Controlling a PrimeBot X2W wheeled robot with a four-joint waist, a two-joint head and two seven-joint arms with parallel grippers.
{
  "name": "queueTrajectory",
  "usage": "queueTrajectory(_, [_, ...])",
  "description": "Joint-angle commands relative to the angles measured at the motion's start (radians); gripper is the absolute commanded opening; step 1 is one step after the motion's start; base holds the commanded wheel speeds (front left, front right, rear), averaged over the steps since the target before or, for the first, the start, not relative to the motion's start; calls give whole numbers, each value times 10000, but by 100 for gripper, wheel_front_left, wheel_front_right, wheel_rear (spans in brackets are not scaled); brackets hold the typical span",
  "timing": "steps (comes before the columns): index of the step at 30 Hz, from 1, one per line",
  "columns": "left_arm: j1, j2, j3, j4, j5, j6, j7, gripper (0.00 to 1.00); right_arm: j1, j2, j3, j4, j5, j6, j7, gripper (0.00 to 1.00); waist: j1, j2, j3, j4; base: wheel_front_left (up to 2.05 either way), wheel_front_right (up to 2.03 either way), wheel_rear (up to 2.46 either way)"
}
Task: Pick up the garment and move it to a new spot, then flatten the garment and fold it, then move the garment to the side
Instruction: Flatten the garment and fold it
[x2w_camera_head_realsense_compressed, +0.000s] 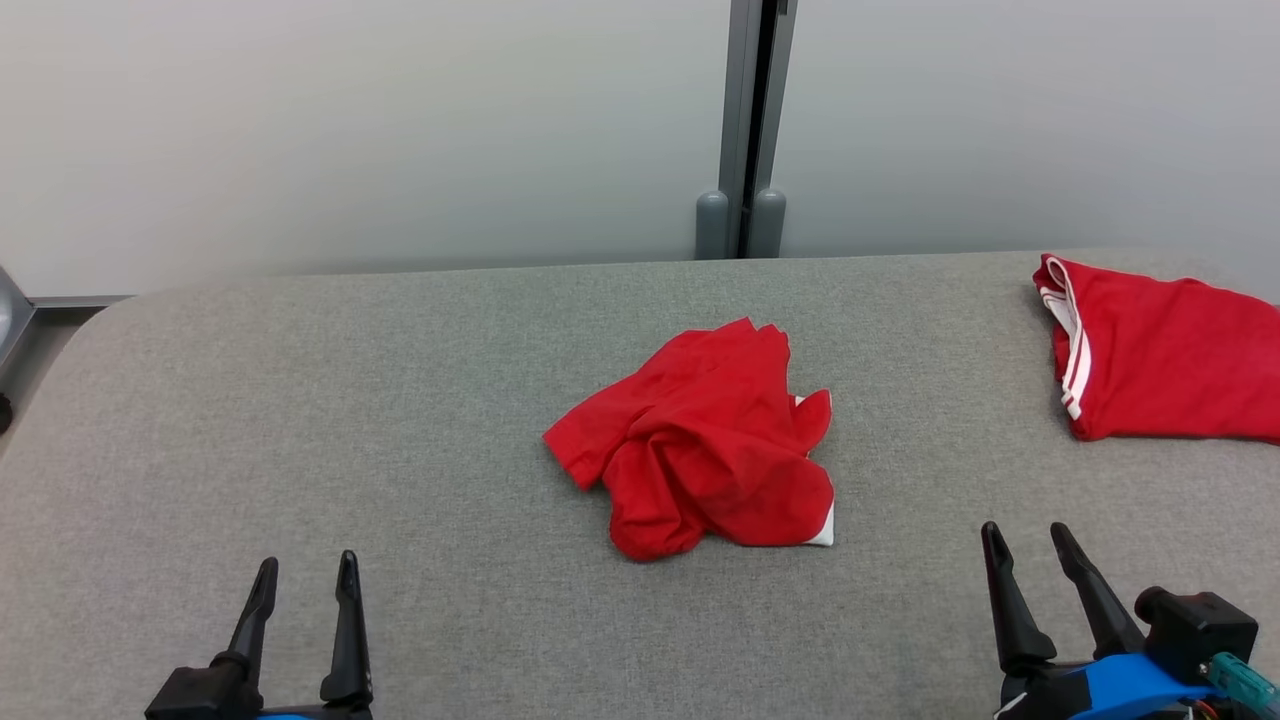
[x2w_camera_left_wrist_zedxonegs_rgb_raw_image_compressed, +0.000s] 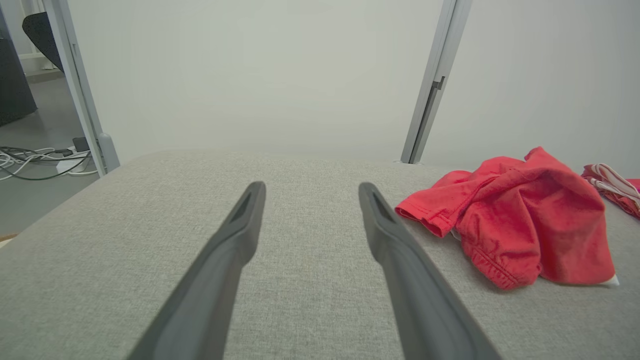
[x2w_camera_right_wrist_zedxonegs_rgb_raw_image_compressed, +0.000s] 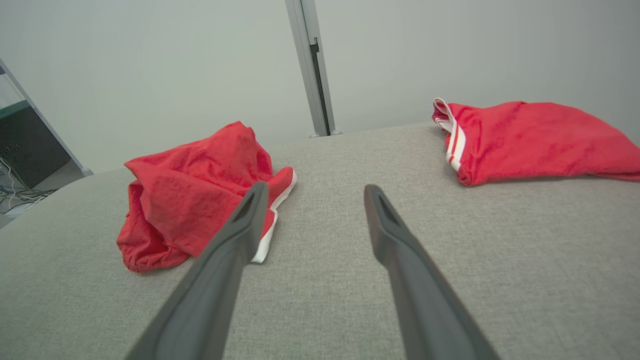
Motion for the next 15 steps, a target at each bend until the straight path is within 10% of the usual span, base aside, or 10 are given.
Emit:
queueTrajectory(1, [53,-35,49,15,69,-44,-42,100,85,21,26,-26,-38,1,4,100,0,0,15,-11,0,0,0])
queueTrajectory(15, [-785,-263,-565,397,-8,-439,-27,100,-265,7,333,4,-7,1,11,100,0,0,303,-293,0,0,0])
